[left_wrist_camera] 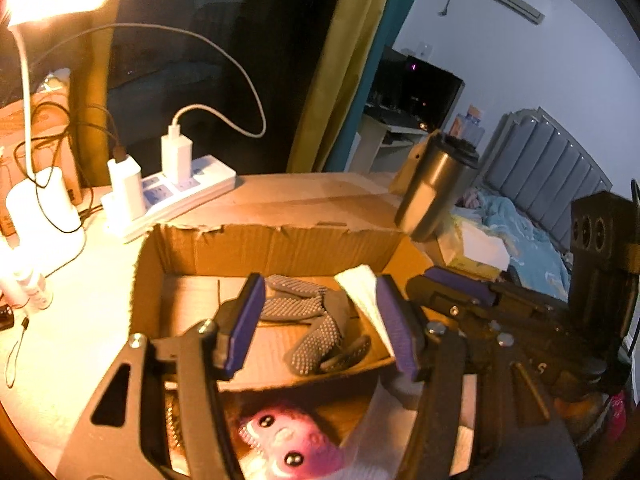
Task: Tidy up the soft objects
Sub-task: 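Open the left tool to drop the sock while the right tool releases the towel into the box, then move both open tools back to the remaining items on the table, then grasp the white cloth with the right tool while the left tool grasps the pink plush keychain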
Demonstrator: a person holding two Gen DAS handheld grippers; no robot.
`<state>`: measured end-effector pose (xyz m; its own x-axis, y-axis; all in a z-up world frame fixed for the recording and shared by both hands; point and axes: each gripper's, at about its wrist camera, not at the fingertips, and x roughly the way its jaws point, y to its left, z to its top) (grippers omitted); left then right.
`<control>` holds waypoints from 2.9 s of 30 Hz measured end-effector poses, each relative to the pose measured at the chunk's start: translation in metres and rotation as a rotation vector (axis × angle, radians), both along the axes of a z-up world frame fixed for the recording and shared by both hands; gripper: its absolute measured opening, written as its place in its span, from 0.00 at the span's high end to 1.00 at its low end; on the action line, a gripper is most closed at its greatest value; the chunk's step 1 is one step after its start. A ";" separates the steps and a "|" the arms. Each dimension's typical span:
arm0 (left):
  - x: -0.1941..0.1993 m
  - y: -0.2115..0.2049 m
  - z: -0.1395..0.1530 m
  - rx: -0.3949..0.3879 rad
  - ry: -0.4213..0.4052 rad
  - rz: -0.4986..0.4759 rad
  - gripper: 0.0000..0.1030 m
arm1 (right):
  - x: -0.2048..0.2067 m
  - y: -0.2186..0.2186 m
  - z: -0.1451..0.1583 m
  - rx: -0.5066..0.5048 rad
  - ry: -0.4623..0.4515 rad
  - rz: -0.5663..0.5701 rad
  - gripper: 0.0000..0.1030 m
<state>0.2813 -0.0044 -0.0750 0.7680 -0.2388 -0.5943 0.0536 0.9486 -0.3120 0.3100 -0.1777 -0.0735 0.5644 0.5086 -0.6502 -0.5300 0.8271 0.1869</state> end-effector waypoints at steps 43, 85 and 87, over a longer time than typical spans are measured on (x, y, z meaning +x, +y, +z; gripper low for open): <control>-0.128 0.061 -0.013 0.018 -0.029 0.071 0.31 | -0.115 0.030 -0.007 -0.170 0.005 0.024 0.52; -0.146 0.043 -0.047 0.084 0.083 0.081 0.30 | -0.149 0.022 -0.032 -0.068 0.010 0.162 0.90; -0.143 0.041 -0.046 0.088 0.086 0.080 0.30 | -0.147 0.015 -0.024 -0.051 -0.007 0.152 0.90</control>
<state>0.1379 0.0362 -0.1215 0.7280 -0.1224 -0.6745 -0.0469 0.9727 -0.2271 0.1625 -0.1626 -0.0977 0.4879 0.5552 -0.6736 -0.6510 0.7455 0.1430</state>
